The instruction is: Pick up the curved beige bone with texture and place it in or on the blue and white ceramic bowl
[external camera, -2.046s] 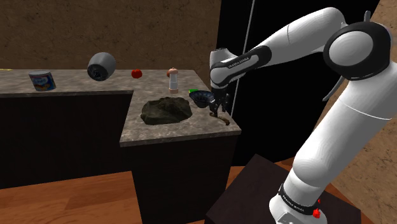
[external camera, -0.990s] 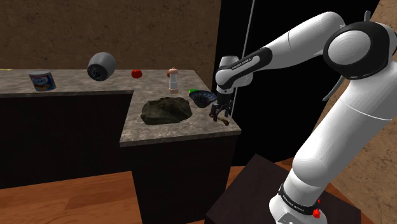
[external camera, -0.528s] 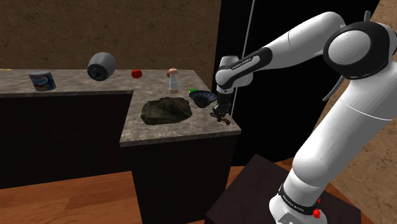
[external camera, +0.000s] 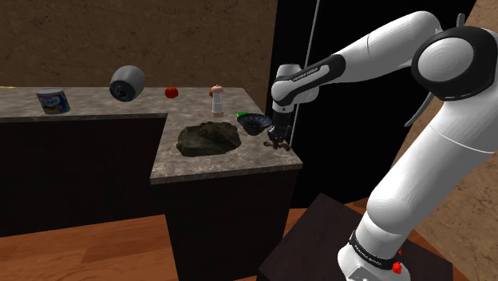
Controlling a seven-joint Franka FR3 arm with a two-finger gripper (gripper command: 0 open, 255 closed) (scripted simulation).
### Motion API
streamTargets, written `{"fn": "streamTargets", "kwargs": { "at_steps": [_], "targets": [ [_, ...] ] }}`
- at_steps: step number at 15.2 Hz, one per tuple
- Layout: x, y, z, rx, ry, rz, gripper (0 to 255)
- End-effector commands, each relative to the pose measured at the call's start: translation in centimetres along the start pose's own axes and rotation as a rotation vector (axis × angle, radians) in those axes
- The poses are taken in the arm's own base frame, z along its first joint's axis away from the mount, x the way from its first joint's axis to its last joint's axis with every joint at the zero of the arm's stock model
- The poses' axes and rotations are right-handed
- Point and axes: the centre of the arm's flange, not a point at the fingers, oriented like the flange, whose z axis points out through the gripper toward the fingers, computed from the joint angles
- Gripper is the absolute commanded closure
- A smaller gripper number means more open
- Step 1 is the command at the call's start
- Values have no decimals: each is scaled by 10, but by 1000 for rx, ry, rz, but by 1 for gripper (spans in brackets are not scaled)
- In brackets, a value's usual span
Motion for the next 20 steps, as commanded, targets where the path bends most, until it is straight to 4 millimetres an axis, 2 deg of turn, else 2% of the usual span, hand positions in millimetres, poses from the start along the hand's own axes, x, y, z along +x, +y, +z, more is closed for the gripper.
{"fn": "streamTargets", "kwargs": {
  "at_steps": [1, 20],
  "targets": [
    [0, -1, -10, 0, 0, 0, 255],
    [-5, -5, -110, 0, 0, 0, 255]
  ]
}}
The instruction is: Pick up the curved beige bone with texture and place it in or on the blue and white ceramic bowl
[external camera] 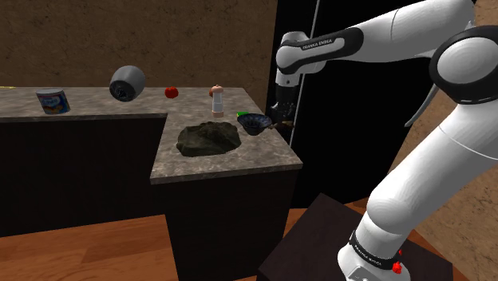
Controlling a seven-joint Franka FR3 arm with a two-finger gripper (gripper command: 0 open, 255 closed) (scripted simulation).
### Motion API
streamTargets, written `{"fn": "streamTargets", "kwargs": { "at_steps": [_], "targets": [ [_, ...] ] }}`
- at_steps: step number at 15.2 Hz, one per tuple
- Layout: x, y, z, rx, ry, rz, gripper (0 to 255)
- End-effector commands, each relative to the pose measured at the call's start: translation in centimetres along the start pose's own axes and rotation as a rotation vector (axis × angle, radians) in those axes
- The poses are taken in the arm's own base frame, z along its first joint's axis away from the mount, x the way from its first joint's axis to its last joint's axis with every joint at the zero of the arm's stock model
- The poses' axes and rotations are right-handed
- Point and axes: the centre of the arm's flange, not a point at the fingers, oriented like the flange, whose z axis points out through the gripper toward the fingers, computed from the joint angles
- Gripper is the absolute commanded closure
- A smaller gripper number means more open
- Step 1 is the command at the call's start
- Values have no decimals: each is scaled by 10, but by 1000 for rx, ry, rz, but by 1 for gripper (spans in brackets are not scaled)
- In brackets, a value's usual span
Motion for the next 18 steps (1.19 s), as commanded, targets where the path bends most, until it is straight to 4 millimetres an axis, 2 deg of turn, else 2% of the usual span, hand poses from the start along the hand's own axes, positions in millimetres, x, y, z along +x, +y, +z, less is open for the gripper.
{"fn": "streamTargets", "kwargs": {
  "at_steps": [1, 4, 18],
  "targets": [
    [-1, -1, -11, 0, 0, 0, 255],
    [-1, -2, -25, 0, 0, 0, 255],
    [180, 31, -40, 0, 0, 0, 255]
  ]
}}
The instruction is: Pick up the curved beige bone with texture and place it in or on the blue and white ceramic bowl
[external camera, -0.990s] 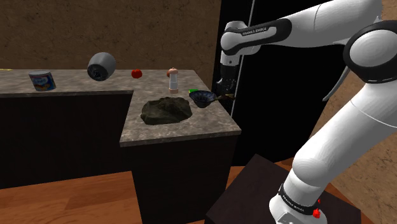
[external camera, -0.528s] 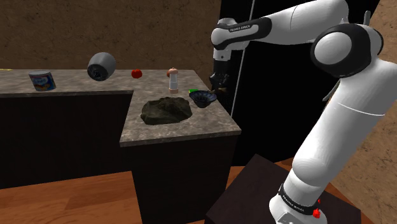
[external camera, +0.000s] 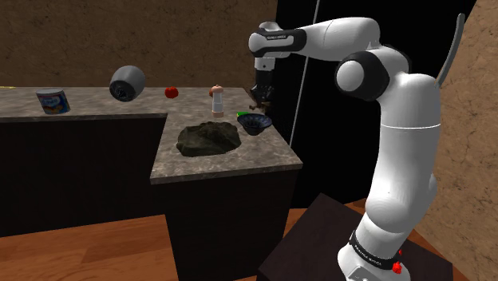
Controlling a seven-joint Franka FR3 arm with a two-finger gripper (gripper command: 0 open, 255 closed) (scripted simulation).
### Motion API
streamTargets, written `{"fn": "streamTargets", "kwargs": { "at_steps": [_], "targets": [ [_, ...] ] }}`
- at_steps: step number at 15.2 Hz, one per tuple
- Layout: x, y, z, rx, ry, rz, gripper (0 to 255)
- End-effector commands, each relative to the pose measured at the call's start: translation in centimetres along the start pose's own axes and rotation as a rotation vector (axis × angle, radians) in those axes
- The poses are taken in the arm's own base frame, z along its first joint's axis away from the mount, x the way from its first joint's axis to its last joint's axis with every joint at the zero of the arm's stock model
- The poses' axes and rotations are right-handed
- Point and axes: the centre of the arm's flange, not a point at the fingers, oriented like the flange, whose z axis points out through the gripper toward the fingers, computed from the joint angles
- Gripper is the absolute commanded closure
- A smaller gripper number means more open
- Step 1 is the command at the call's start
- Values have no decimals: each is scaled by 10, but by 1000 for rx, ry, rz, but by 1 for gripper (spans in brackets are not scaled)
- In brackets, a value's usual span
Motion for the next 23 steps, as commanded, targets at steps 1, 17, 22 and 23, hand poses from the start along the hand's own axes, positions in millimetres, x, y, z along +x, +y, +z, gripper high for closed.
{"fn": "streamTargets", "kwargs": {
  "at_steps": [1, 17, 22, 23],
  "targets": [
    [28, 3, -4, 0, 0, 0, 255],
    [32, 7, 71, 0, 0, 0, 255],
    [32, 7, 71, 0, 0, 0, 255],
    [32, 7, 71, 0, 0, 0, 255]
  ]
}}
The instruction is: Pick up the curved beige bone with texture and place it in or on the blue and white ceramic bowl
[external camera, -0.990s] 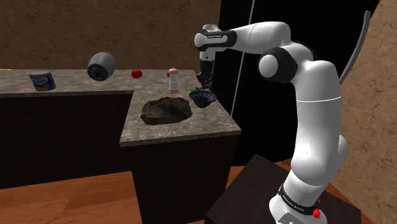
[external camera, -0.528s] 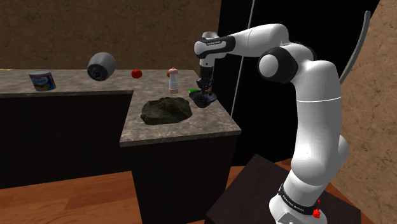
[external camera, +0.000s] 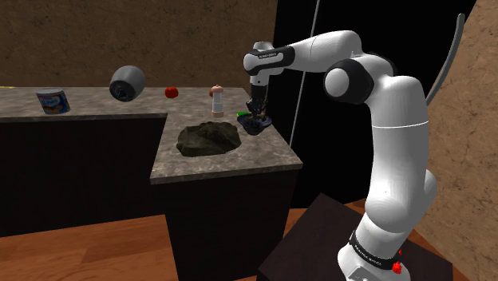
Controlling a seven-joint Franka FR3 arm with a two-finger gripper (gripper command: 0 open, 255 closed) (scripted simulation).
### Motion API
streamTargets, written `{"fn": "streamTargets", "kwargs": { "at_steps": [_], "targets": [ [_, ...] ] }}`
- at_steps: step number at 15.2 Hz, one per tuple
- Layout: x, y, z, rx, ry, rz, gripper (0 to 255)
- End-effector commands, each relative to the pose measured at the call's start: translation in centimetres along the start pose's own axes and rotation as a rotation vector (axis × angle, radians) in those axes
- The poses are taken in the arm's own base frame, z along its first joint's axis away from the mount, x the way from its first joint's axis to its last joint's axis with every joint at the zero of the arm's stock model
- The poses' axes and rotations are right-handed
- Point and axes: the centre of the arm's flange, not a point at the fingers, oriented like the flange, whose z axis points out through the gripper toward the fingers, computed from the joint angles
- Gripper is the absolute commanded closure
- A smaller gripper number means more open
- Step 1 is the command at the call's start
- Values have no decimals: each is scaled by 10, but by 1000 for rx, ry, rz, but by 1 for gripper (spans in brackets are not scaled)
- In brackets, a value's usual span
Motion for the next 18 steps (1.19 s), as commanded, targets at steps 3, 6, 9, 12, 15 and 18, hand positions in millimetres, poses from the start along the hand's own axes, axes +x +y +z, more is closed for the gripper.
{"fn": "streamTargets", "kwargs": {
  "at_steps": [3, 6, 9, 12, 15, 18],
  "targets": [
    [0, 0, 0, 0, 0, 0, 0],
    [0, 0, 0, 0, 0, 0, 0],
    [0, 0, -40, 0, 0, 0, 0],
    [0, 0, -50, 0, 0, 0, 0],
    [0, 0, -50, 0, 0, 0, 0],
    [0, 0, -50, 0, 0, 0, 0]
  ]
}}
